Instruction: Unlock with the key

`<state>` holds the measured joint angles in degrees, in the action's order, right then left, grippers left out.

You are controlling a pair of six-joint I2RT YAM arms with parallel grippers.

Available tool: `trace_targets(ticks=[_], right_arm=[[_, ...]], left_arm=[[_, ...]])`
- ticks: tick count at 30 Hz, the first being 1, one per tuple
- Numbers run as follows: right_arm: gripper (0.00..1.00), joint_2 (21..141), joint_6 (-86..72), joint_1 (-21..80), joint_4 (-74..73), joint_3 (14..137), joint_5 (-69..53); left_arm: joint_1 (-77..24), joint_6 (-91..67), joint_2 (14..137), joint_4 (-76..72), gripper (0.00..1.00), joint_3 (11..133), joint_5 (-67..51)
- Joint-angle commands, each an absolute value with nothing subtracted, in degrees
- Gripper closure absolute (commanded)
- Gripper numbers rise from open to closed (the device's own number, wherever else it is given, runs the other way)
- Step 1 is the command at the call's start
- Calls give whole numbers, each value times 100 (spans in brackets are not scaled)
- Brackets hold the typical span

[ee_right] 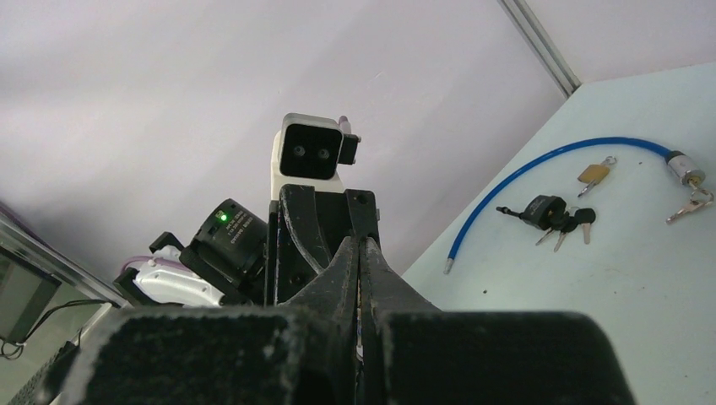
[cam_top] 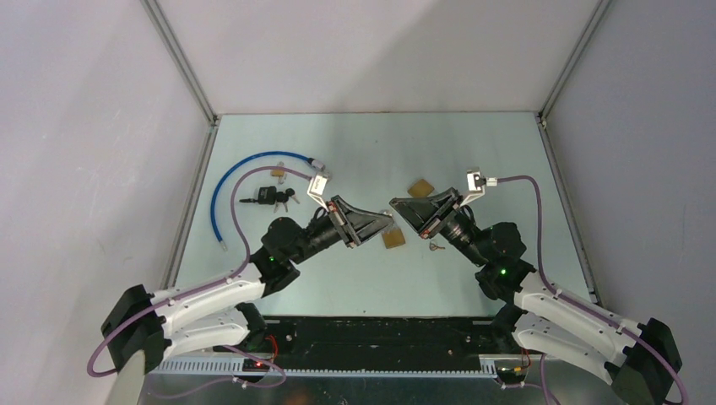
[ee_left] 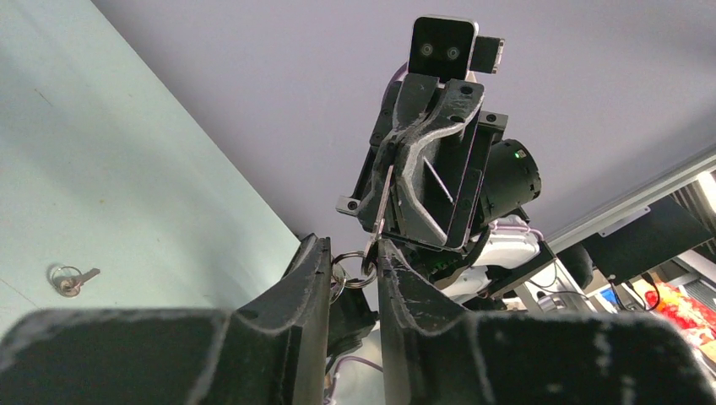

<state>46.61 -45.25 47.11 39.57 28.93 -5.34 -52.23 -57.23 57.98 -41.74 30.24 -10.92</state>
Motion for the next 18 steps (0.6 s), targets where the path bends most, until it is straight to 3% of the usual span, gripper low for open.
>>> trace_targets(ticks=[1,6,9,16,18], right_arm=[[100,4661,-4464,4771,4264,2900,-459],[100,4644,-4431,4781,4239,2900,-449],[100,4649,-4389,4794,4182,2900,-455],[100,4565,-4335,4816,4026,2838,-389],[100,4550,-4333,4810,4055,2836,-379]], left_arm=[[-5264,-5798,5810,-4460,75,3287,-1121],[-5276,-5807,5814,-4490,87,3272,-1111],[-5279,-5805,5784,-4499,99,3243,-1074],[-5278,-5733,5588,-4509,100,3045,-824],[-5267,-5751,5569,-4509,96,3045,-860]])
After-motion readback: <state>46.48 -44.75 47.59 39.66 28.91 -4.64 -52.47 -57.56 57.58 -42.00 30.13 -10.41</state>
